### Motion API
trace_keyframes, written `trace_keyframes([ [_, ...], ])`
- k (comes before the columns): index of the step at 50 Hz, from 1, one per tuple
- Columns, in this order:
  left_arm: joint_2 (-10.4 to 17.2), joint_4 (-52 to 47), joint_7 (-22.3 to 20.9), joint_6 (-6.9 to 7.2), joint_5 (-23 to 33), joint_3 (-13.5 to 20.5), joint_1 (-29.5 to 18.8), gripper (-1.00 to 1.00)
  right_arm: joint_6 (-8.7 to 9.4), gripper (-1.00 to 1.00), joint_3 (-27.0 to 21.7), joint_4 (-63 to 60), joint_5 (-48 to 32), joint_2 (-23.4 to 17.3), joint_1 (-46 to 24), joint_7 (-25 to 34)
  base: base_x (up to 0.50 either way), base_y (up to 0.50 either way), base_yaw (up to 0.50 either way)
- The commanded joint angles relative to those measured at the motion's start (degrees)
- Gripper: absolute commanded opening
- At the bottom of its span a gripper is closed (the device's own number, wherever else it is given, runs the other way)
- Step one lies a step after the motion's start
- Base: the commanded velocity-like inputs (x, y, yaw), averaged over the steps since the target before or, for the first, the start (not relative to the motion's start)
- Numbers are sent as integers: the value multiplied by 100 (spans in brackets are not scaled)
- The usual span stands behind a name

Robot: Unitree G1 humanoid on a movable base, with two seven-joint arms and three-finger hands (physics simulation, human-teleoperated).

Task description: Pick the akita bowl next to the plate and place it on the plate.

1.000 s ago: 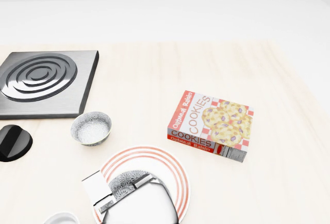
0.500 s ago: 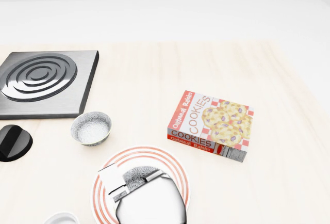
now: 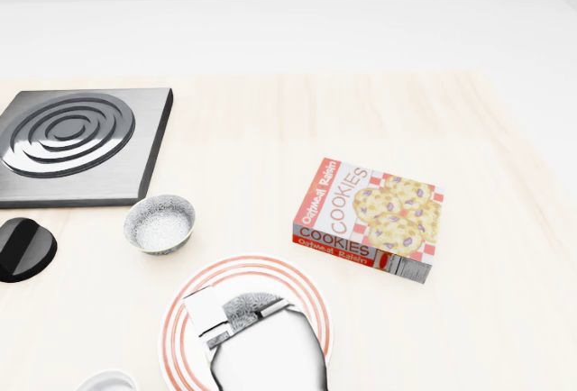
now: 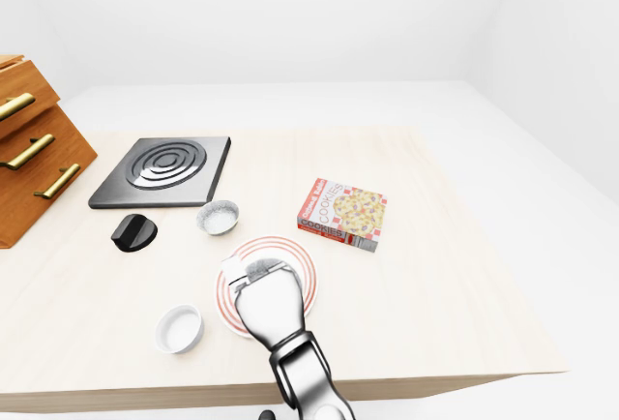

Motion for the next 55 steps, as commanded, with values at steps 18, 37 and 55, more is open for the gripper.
trace_keyframes([
  [18,-3,77,-10,0,-6,-45,-9,100,0,-100,-109,460,-188,100,-134,-304,0,0,0],
  [37,-8,94,2,0,-24,-66,-8,100,0,-100,-231,954,-168,202,-299,-540,0,0,0],
  [55,-19,15,15,0,-22,-51,7,100,0,-100,-219,1297,-166,265,-316,-734,0,0,0],
])
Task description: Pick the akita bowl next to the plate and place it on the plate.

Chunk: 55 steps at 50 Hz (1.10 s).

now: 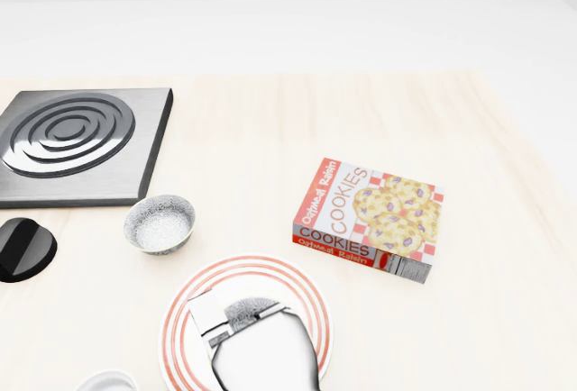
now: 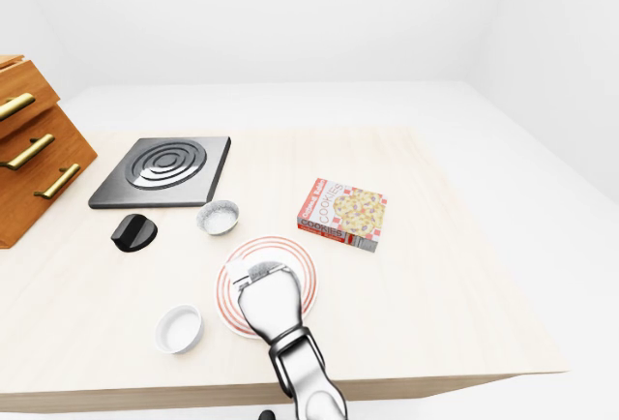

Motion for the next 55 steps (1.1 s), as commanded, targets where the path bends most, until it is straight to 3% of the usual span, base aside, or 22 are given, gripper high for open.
trace_keyframes([
  [1,-10,-32,6,0,3,4,3,100,0,-100,-23,288,-236,46,-45,-267,0,0,0],
  [55,-30,-10,4,0,-36,-41,15,100,0,-100,-434,1491,-177,237,-482,-972,0,0,0],
])
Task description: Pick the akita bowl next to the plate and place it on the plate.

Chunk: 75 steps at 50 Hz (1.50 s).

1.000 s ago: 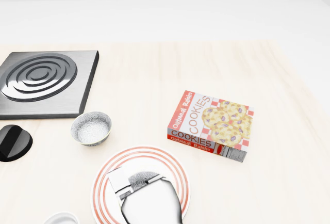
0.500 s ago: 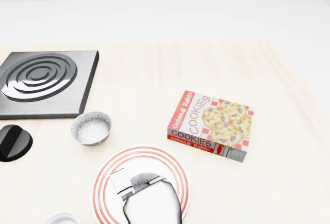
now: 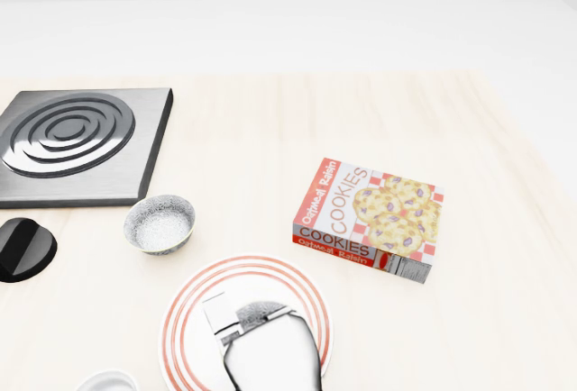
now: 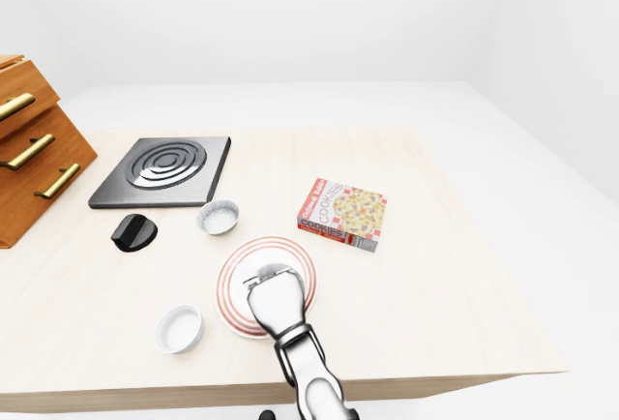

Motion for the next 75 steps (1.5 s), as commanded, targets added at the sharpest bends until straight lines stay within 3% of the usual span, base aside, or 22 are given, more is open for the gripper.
trace_keyframes([
  [1,-17,-104,16,0,-11,32,21,100,0,-100,-90,250,-278,85,-160,-194,0,0,0],
  [72,-39,-200,28,0,-19,64,5,100,0,-100,-167,777,-356,222,-328,-319,0,0,0],
  [73,-39,-199,28,0,-22,67,6,100,0,-94,-152,691,-354,221,-298,-258,0,0,0],
  [74,-35,-184,25,0,-18,61,0,100,0,40,-127,527,-349,211,-244,-124,0,0,0],
  [75,-35,-180,24,0,-20,59,0,100,0,75,-117,491,-350,197,-228,-70,0,0,0],
])
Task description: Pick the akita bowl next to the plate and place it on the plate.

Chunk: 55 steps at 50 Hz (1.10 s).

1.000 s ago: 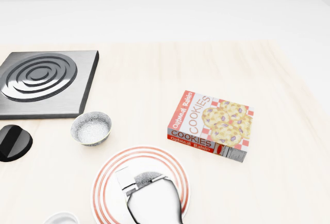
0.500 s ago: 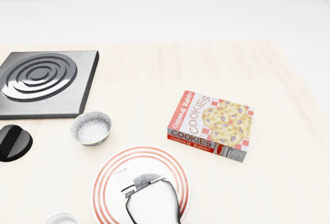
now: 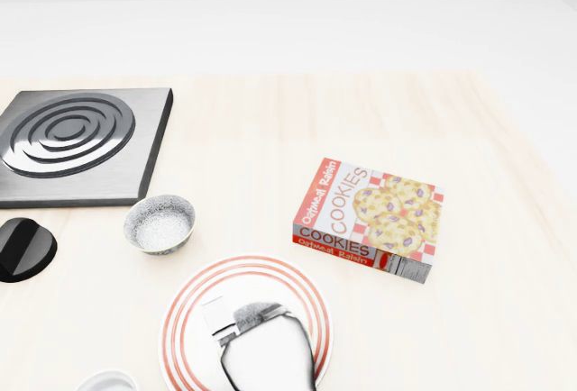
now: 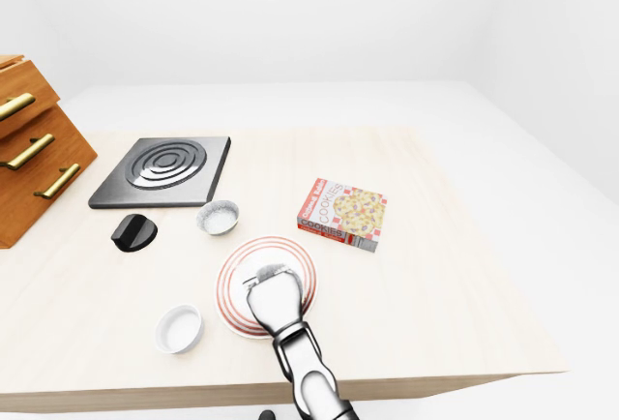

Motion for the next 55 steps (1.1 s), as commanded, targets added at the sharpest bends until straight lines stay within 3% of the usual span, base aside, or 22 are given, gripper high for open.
trace_keyframes([
  [1,-1,14,-5,0,0,1,-5,100,31,75,60,-346,-234,-21,81,209,0,0,0],
  [2,4,23,-8,0,-5,8,-2,100,31,100,81,-444,-240,-45,119,304,0,0,0],
  [19,48,176,-18,0,-39,1,0,100,31,100,159,-668,-283,-65,138,572,0,0,0],
  [36,21,55,-3,0,-83,48,24,100,31,100,357,-1534,-456,-283,491,1302,0,0,0],
  [46,30,100,-6,0,-94,38,21,100,31,100,323,-2587,-619,-446,612,2229,0,0,0],
  [49,25,97,0,0,-101,31,21,100,31,100,411,-3513,-806,-468,634,3010,0,0,0],
  [55,27,39,2,0,-122,76,44,100,-37,100,436,-4197,-947,-400,569,3610,0,0,0],
])
